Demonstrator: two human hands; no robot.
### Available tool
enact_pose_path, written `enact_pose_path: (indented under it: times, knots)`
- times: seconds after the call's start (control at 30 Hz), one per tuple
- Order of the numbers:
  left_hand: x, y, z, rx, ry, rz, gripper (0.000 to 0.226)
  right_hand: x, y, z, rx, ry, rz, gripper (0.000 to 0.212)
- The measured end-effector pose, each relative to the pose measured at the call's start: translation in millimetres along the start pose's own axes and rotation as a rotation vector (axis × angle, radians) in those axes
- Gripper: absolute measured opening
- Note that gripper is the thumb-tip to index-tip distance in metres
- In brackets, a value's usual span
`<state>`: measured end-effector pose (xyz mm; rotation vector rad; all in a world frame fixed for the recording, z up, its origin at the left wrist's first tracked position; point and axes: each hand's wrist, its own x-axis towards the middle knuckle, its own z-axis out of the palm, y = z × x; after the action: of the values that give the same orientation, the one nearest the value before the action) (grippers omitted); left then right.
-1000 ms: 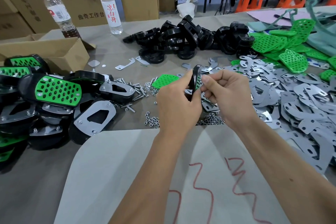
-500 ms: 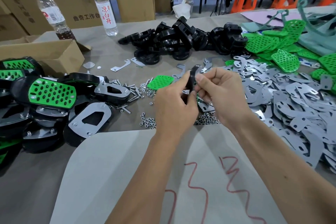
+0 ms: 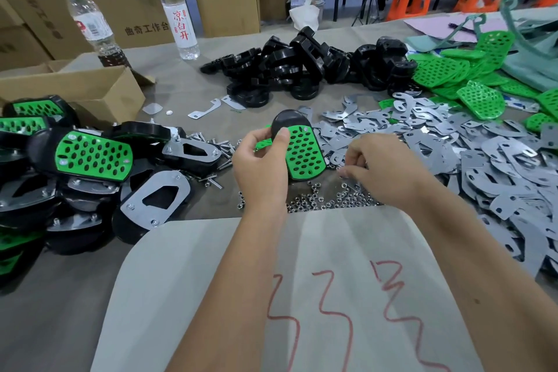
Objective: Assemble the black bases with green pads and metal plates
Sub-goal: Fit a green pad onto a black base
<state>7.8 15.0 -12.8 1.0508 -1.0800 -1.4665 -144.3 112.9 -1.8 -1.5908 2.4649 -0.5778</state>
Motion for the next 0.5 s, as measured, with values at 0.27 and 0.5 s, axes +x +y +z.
enact_pose_path:
  times: [0.27, 0.5]
  knots:
    - [8, -1, -4, -0.127, 0.070, -0.057, 0.012, -1, -16, 10, 0.597, 0.295, 0.000, 0.025]
    - [11, 2, -8, -0.192, 0.147, -0.047, 0.029, -3, -18, 18, 0.193, 0.082, -0.155, 0.017]
